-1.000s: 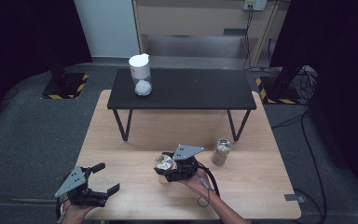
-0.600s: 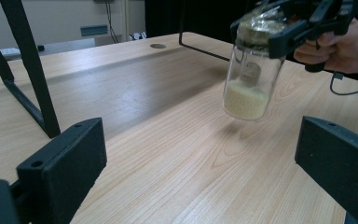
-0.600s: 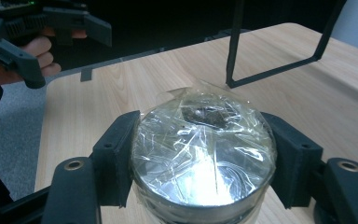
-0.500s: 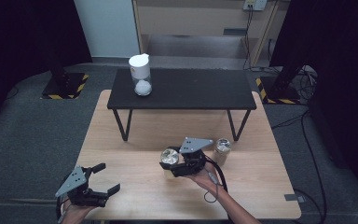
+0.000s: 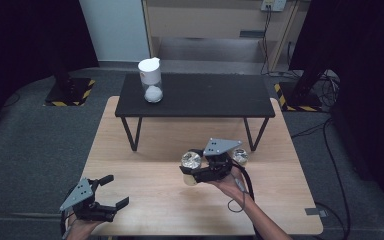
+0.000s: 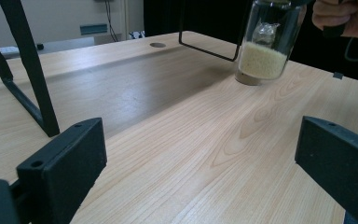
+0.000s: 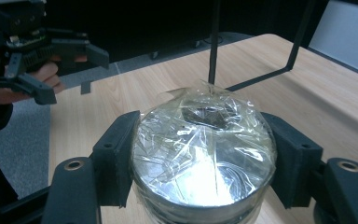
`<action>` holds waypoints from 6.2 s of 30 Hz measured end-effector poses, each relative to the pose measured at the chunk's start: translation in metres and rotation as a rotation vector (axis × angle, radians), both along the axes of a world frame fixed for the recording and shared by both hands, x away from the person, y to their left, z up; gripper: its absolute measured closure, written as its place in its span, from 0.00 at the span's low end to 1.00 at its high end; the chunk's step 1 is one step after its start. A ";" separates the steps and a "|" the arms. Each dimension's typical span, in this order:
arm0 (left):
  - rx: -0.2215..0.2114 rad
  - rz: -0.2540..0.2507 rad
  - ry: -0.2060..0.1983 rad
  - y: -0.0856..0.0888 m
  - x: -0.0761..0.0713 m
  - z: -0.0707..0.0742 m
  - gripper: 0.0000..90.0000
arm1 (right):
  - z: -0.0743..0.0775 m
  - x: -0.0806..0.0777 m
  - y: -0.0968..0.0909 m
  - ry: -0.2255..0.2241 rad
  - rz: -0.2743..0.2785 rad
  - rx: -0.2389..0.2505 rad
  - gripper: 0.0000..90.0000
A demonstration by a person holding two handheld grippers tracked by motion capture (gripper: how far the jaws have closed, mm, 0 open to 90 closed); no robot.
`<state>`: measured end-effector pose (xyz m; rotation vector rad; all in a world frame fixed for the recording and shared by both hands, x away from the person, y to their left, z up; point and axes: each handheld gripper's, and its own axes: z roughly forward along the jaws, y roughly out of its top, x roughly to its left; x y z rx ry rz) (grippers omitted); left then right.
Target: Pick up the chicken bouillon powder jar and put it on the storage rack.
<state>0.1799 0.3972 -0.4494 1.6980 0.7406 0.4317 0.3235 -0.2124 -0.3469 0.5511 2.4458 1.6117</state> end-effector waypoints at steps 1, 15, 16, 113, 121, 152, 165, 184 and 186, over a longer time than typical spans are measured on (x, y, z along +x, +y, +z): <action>0.001 0.000 0.000 0.000 0.000 0.000 0.01 | 0.002 0.000 -0.001 -0.001 -0.002 0.001 0.39; 0.000 -0.003 0.003 0.000 0.000 0.000 0.01 | 0.043 0.007 -0.016 -0.017 -0.033 0.015 0.39; 0.001 -0.003 0.003 0.000 0.001 0.000 0.01 | 0.045 0.008 -0.016 -0.018 -0.034 0.015 0.39; -0.004 -0.011 0.020 0.003 0.004 -0.001 0.01 | 0.137 0.121 0.052 -0.078 -0.437 0.013 0.39; -0.005 -0.010 0.022 0.004 0.004 -0.001 0.01 | 0.128 0.126 0.055 -0.058 -0.435 0.005 0.39; 0.003 -0.012 0.024 0.003 0.005 0.000 0.01 | 0.125 0.120 0.035 -0.081 -0.468 0.101 0.13; 0.005 -0.015 0.025 0.003 0.005 0.000 0.01 | 0.167 0.077 0.009 -0.208 -0.353 0.135 0.12; 0.002 -0.018 0.025 0.003 0.005 0.000 0.01 | 0.147 0.009 -0.035 -0.240 -0.148 0.151 0.12; 0.003 -0.018 0.027 0.002 0.006 0.000 0.01 | 0.139 -0.001 -0.042 -0.242 -0.140 0.150 0.12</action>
